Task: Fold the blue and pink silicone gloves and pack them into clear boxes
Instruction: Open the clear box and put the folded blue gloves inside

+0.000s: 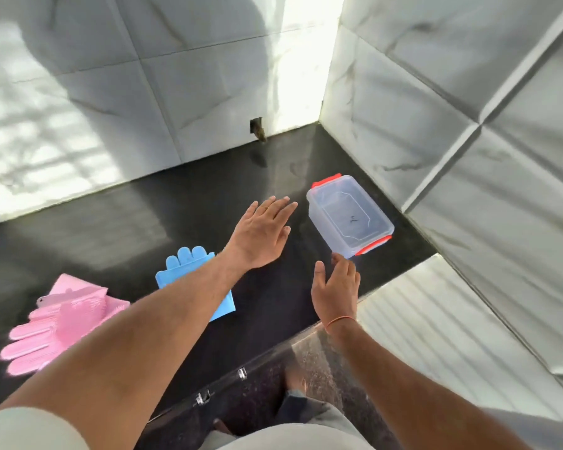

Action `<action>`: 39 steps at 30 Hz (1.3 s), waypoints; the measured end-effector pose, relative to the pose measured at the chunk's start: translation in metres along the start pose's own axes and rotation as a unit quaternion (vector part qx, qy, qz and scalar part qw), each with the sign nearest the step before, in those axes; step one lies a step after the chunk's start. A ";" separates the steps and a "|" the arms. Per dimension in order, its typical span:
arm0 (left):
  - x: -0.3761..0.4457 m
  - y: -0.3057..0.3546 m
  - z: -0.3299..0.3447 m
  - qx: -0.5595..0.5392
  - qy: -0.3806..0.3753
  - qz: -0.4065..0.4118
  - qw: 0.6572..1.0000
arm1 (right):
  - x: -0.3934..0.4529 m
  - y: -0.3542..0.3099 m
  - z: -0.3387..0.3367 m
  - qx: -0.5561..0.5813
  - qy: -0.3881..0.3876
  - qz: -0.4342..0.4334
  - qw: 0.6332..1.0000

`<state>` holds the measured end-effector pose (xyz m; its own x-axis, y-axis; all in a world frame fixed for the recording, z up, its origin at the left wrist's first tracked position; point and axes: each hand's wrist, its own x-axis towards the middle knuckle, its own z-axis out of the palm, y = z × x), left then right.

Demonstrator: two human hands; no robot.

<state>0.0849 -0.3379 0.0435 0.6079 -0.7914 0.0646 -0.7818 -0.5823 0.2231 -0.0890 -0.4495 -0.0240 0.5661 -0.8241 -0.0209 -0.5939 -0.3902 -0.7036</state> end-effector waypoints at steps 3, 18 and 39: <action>0.028 0.020 0.003 -0.002 -0.020 0.022 1.000 | 0.012 0.016 -0.020 -0.002 0.042 0.032 0.999; 0.057 0.051 0.030 0.006 0.017 0.103 0.995 | 0.085 0.030 -0.046 0.159 0.051 0.144 0.975; -0.086 -0.032 0.023 -0.217 0.145 -0.474 0.841 | 0.089 -0.046 0.005 0.053 -0.168 -0.095 0.980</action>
<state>0.0543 -0.2551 0.0084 0.9867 0.1061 -0.1231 0.1606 -0.7529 0.6382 -0.0087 -0.5034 0.0029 0.8273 -0.5524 -0.1022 -0.4070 -0.4640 -0.7868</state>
